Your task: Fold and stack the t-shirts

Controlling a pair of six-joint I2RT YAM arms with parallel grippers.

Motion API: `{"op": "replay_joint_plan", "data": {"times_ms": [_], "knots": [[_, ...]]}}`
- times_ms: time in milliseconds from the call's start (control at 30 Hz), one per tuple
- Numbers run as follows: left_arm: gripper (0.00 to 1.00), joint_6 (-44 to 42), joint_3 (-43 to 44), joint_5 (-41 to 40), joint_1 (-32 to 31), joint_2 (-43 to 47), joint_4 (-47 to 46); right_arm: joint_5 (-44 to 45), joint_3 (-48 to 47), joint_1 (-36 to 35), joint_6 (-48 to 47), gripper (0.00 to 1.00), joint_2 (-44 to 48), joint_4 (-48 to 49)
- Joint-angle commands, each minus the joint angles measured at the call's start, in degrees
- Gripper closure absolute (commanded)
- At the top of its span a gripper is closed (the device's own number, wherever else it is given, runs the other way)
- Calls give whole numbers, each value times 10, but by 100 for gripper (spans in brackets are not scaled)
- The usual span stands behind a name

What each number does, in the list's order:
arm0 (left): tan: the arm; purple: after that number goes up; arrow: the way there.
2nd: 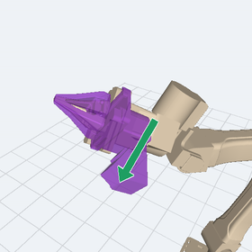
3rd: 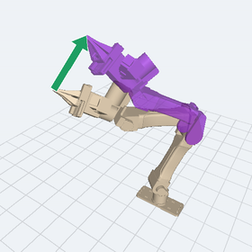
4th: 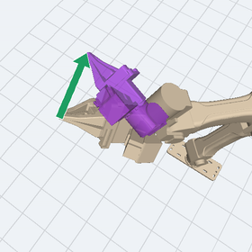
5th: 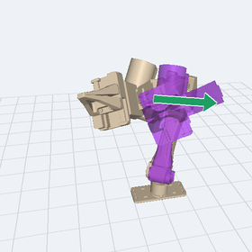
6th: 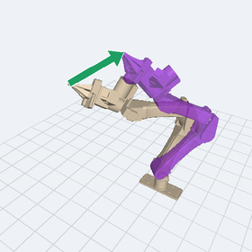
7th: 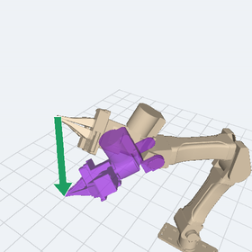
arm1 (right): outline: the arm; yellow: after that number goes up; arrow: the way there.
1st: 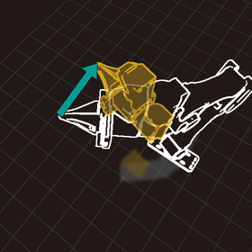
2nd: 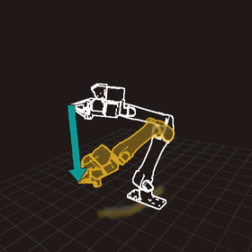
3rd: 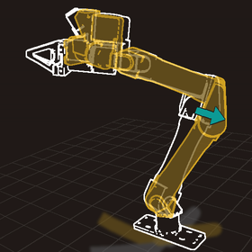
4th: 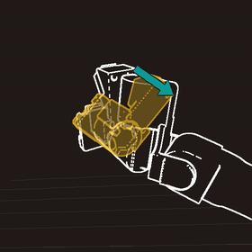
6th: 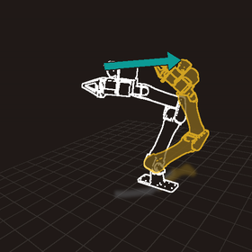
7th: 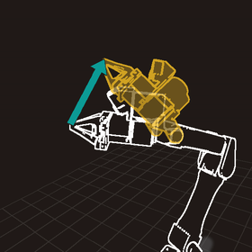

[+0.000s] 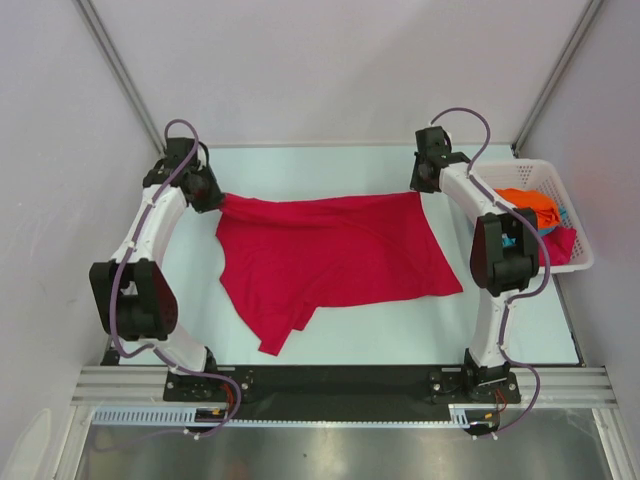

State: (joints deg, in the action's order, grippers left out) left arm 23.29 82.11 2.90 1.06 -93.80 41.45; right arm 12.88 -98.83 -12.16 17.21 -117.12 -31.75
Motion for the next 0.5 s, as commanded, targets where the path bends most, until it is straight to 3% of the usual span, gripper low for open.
{"op": "replay_joint_plan", "data": {"times_ms": [0, 300, 467], "knots": [[100, -19, 10, -11, 4, 47, 8, 28, 43, 3, -7, 100, 76, 34], [100, -24, -27, -18, 3, 49, 6, 38, 52, 12, -12, 100, 105, 37], [100, -25, 7, -22, 4, 31, 5, 39, 34, 17, -17, 100, 111, 37]]}}
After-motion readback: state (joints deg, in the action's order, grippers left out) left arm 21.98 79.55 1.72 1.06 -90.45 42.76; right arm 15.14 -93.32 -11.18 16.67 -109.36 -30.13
